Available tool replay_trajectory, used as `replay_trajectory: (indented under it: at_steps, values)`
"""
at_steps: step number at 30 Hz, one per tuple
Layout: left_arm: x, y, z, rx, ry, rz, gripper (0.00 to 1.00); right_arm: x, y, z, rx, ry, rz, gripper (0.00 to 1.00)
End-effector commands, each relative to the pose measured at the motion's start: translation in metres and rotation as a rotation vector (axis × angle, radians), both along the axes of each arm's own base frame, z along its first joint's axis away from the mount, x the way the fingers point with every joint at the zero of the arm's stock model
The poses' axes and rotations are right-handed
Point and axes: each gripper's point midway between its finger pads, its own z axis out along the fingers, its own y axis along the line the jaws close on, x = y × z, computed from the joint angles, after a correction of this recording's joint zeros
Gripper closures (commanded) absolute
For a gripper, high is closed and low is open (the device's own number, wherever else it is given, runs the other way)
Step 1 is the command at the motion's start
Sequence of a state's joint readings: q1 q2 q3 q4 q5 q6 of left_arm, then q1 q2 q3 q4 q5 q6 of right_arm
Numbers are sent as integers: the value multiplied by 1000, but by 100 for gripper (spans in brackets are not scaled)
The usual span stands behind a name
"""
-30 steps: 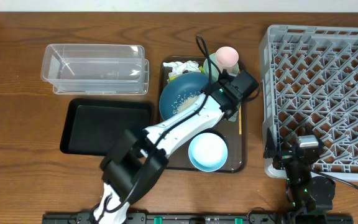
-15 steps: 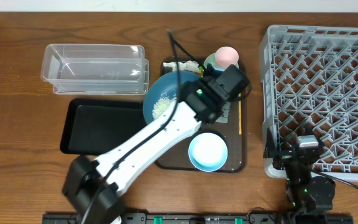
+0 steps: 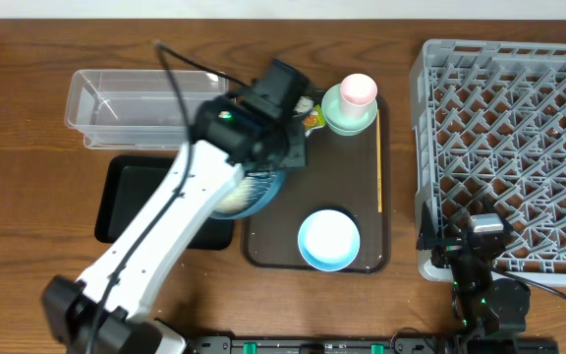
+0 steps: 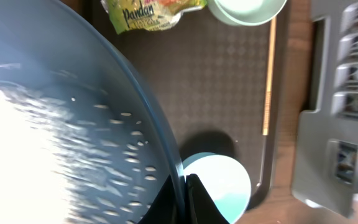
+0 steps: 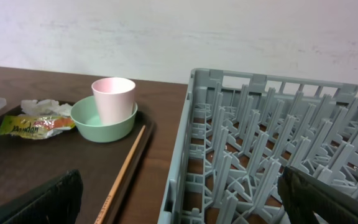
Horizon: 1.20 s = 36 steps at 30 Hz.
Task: Sort waste into correct bins and load items into the dishwasher rack
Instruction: 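Lift the blue bowl with the left gripper toward the black tray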
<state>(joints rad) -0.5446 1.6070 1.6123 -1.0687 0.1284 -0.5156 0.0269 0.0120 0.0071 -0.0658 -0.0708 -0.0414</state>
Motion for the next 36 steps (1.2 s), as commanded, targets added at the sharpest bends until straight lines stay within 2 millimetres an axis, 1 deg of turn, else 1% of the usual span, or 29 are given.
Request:
replay_trajectory:
  at_steps: [1, 4, 8, 11, 17, 20, 25, 28, 36]
  values:
    - [-8, 7, 17, -69, -17, -32, 94, 0, 1, 0, -13, -2, 4, 1]
    - [-9, 16, 17, -119, -11, -11, 94, 0, 1, 0, -13, -2, 4, 1]
    - [-8, 22, 12, -218, -10, -8, 94, 0, 1, 0, -13, -2, 4, 1]
    - [-6, 24, 7, -296, -19, -16, 94, 0, 1, 0, -13, -2, 4, 1]
    - [-3, 41, -7, -354, -2, 20, 94, 0, 1, 0, -13, -2, 4, 1]
    - [-3, 42, -10, -394, -6, -12, 94, 0, 1, 0, -13, -2, 4, 1]
    - [-3, 44, -13, -477, 16, -13, 94, 0, 1, 0, -13, -2, 4, 1]
    - [-4, 46, -13, -519, 32, -11, 94, 0, 1, 0, -13, -2, 4, 1]
    - [-1, 56, -3, -605, 22, -11, 94, 0, 1, 0, -13, -2, 4, 1]
